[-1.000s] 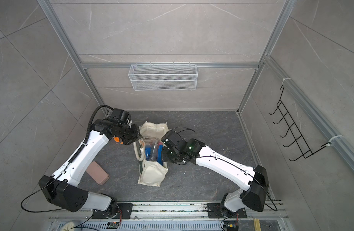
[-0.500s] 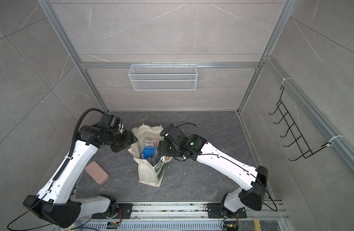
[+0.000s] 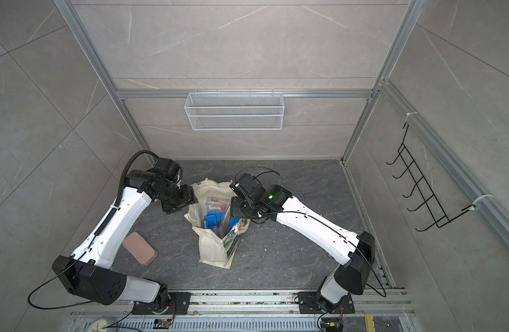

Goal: Take out the compass set from the canvas bag
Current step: Adjust the canvas bag at the center of the board.

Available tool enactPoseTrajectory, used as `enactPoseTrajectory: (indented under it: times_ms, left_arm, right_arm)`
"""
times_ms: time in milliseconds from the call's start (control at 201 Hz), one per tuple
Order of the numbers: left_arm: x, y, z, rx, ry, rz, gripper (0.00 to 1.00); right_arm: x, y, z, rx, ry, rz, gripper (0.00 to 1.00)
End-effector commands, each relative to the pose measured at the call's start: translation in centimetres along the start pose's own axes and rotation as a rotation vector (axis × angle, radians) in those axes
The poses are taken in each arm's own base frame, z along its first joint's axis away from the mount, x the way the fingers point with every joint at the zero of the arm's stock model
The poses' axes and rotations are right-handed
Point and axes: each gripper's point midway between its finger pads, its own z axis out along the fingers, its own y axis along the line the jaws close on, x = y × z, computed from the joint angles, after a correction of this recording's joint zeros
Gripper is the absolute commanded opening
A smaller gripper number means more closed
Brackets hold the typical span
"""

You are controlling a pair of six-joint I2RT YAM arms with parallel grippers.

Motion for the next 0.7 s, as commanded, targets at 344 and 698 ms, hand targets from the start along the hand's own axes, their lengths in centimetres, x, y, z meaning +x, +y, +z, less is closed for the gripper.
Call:
enactPoseTrajectory:
  times_ms: [344,698]
  left_arm:
    - [-0.5,-0.2,4.7,0.033,0.093,0.020,0.60]
    - [-3.8,-4.3,1.8,0.160,0.042,0.114,0.00]
  right_arm:
    - [1.5,-0.8,3.1,0.018,0.064,-0.016,0.58]
    - [2.6,0.0,5.2,-0.063,0.093,0.031,0.18]
